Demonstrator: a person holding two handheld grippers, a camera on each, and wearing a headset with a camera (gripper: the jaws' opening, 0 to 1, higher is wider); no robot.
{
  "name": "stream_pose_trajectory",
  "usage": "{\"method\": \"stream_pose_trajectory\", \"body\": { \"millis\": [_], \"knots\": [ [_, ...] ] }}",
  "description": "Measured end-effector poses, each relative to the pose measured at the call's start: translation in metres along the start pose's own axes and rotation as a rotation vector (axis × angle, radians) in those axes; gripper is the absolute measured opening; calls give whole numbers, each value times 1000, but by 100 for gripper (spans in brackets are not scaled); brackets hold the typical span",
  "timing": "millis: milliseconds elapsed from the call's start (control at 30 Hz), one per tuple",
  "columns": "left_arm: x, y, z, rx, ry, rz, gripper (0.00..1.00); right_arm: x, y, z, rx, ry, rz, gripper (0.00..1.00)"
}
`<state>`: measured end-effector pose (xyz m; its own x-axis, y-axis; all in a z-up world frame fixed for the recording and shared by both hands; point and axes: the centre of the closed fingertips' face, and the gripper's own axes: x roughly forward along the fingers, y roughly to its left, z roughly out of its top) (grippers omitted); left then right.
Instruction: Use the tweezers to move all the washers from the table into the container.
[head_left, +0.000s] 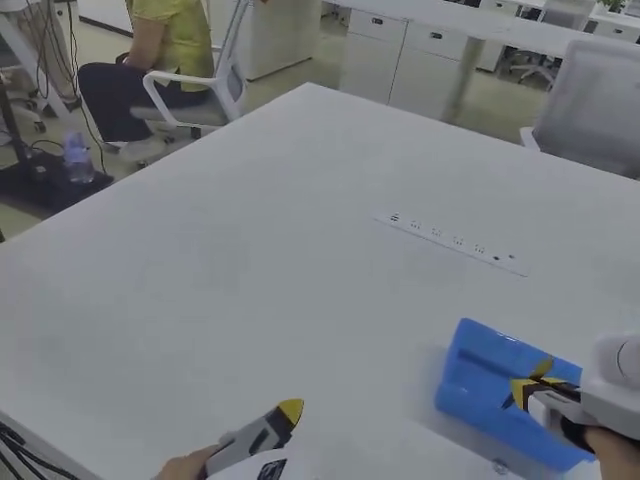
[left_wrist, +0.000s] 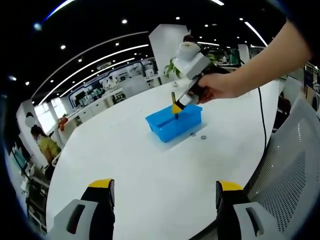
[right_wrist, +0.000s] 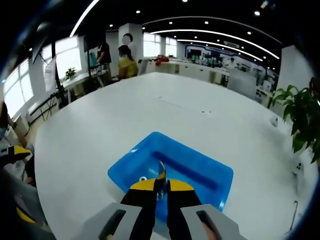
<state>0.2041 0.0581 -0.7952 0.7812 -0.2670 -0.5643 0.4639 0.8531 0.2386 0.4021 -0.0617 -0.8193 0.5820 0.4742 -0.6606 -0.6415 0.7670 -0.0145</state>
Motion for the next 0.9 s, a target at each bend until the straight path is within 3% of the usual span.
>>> {"method": "stream_pose_trajectory", "body": {
  "millis": [300, 533, 633, 800, 900],
  "knots": [
    [-1, -2, 4, -11, -21, -15, 85, 0, -5, -3, 6, -27, -13, 3],
    [-1, -3, 4, -9, -22, -15, 85, 2, -13, -2, 38, -10, -9, 4],
    [-1, -2, 4, -8, -20, -12, 85, -6, -12, 4, 96, -47, -3, 4],
    [-1, -2, 4, -5, -19, -10, 85, -17, -15, 7, 101, -74, -7, 4],
    [-1, -2, 3, 1, -16, -9, 85, -30, -8, 12, 131, -107, 8, 4]
  ]
}}
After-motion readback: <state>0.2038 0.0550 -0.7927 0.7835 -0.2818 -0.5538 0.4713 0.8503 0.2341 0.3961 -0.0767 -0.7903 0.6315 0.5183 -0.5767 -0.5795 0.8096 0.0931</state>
